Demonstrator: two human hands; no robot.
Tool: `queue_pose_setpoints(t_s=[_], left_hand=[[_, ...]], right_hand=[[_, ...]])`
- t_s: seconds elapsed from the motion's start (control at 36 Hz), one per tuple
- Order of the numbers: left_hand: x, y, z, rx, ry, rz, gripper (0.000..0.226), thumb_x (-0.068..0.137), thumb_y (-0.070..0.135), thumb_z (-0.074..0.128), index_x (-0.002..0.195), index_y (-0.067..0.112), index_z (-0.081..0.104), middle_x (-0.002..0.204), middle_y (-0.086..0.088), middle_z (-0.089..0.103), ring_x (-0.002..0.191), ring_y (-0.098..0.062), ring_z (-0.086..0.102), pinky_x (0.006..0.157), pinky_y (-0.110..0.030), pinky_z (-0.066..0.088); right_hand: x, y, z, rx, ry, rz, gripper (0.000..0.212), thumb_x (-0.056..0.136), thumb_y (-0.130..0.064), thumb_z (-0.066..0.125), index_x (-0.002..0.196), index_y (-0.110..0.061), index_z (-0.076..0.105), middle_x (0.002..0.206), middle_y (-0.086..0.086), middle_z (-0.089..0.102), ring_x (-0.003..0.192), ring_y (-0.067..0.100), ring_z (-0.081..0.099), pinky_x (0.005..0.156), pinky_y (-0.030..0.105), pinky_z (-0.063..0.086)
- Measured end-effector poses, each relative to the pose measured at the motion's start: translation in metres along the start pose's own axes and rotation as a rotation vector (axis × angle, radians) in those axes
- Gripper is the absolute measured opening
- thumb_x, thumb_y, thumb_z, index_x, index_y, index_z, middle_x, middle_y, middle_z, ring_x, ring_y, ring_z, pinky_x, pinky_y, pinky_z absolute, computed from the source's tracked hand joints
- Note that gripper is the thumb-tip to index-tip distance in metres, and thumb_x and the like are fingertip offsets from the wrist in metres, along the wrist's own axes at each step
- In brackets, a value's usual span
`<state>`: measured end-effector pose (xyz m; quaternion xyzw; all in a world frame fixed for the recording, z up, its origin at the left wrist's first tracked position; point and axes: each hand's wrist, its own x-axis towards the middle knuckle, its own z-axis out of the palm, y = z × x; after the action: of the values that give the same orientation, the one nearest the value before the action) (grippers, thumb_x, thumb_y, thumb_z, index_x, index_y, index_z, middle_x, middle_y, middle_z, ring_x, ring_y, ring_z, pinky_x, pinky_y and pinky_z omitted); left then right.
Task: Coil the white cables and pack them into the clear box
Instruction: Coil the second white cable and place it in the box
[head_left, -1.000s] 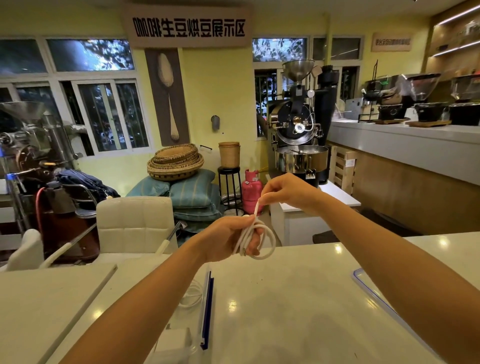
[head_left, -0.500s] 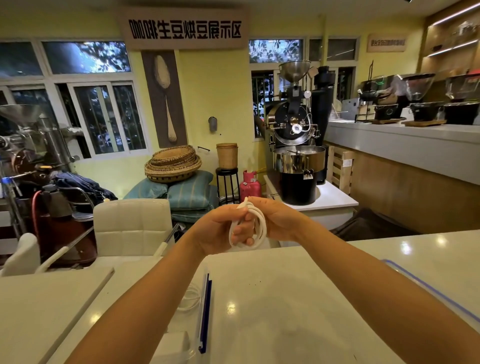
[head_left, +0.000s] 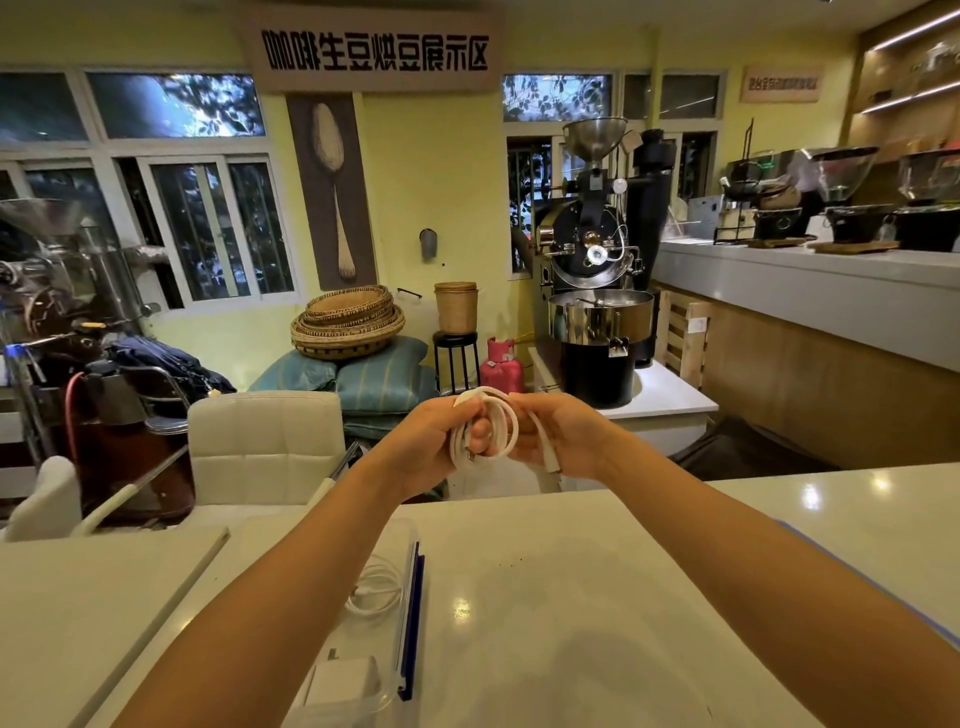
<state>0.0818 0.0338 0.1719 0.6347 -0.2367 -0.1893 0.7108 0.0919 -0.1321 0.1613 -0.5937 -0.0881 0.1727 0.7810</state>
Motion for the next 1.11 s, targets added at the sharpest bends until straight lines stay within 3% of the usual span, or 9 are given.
queue_pose_setpoints(t_s=[0.19,0.31,0.42,0.53,0.67,0.81,0.89,1.11], left_hand=[[0.005,-0.005,0.002,-0.035,0.158,-0.05,0.033,0.099,0.013,0.026,0.09,0.003,0.057,0.042,0.005,0.05,0.037,-0.003,0.044,0.052,-0.017,0.04],[0.007,-0.012,0.001,-0.069,0.212,-0.066,0.033,0.099,0.013,0.027,0.088,0.003,0.057,0.042,0.005,0.049,0.037,-0.004,0.042,0.048,-0.016,0.039],[0.008,-0.018,-0.001,-0.098,0.259,-0.1,0.035,0.1,0.016,0.028,0.082,0.005,0.056,0.042,0.004,0.05,0.036,-0.004,0.045,0.044,-0.015,0.042],[0.008,-0.02,-0.002,-0.15,0.294,-0.121,0.036,0.1,0.016,0.028,0.078,0.006,0.056,0.042,0.003,0.05,0.035,-0.004,0.046,0.041,-0.015,0.044],[0.008,-0.023,-0.004,-0.217,0.302,-0.126,0.037,0.1,0.016,0.028,0.078,0.004,0.055,0.044,0.001,0.051,0.036,-0.006,0.047,0.042,-0.016,0.045],[0.006,-0.022,-0.003,-0.207,0.315,-0.14,0.04,0.1,0.018,0.029,0.071,0.005,0.054,0.051,-0.002,0.052,0.038,-0.008,0.051,0.043,-0.018,0.047],[0.004,-0.021,-0.002,-0.193,0.324,-0.152,0.039,0.1,0.018,0.029,0.072,0.007,0.053,0.057,-0.003,0.051,0.041,-0.008,0.051,0.047,-0.019,0.047],[-0.001,-0.023,0.001,-0.094,0.327,-0.198,0.035,0.1,0.02,0.029,0.073,0.009,0.049,0.077,-0.008,0.053,0.071,-0.018,0.05,0.069,-0.029,0.044]], right_hand=[[0.0,0.001,0.001,0.049,0.025,0.026,0.035,0.094,-0.021,0.042,0.061,-0.01,0.047,0.067,0.006,0.07,0.063,0.015,0.068,0.061,0.026,0.058],[-0.001,0.003,0.002,-0.002,0.034,0.044,0.038,0.093,-0.023,0.041,0.058,-0.01,0.044,0.08,0.009,0.064,0.076,0.019,0.063,0.074,0.031,0.053],[-0.005,0.002,0.005,-0.056,0.019,0.085,0.035,0.094,-0.027,0.042,0.069,-0.009,0.059,0.079,0.008,0.065,0.076,0.019,0.062,0.073,0.031,0.051],[-0.01,0.001,0.006,-0.086,-0.129,0.079,0.027,0.095,-0.021,0.041,0.086,-0.013,0.065,0.076,0.001,0.07,0.071,0.013,0.068,0.071,0.029,0.053],[-0.009,0.002,0.005,-0.171,-0.122,0.051,0.018,0.093,-0.017,0.044,0.089,-0.011,0.06,0.087,0.007,0.061,0.081,0.017,0.06,0.081,0.033,0.049],[-0.009,0.006,0.009,-0.173,-0.049,0.017,0.019,0.094,-0.016,0.045,0.081,-0.013,0.058,0.08,0.006,0.059,0.073,0.016,0.058,0.07,0.028,0.048],[-0.007,0.007,0.008,-0.168,-0.009,0.029,0.018,0.093,-0.021,0.048,0.079,-0.015,0.058,0.083,0.007,0.06,0.076,0.019,0.058,0.069,0.029,0.047],[0.0,0.005,0.006,-0.106,0.118,0.08,0.029,0.092,-0.036,0.047,0.074,-0.016,0.057,0.084,0.009,0.06,0.08,0.022,0.057,0.074,0.035,0.047]])
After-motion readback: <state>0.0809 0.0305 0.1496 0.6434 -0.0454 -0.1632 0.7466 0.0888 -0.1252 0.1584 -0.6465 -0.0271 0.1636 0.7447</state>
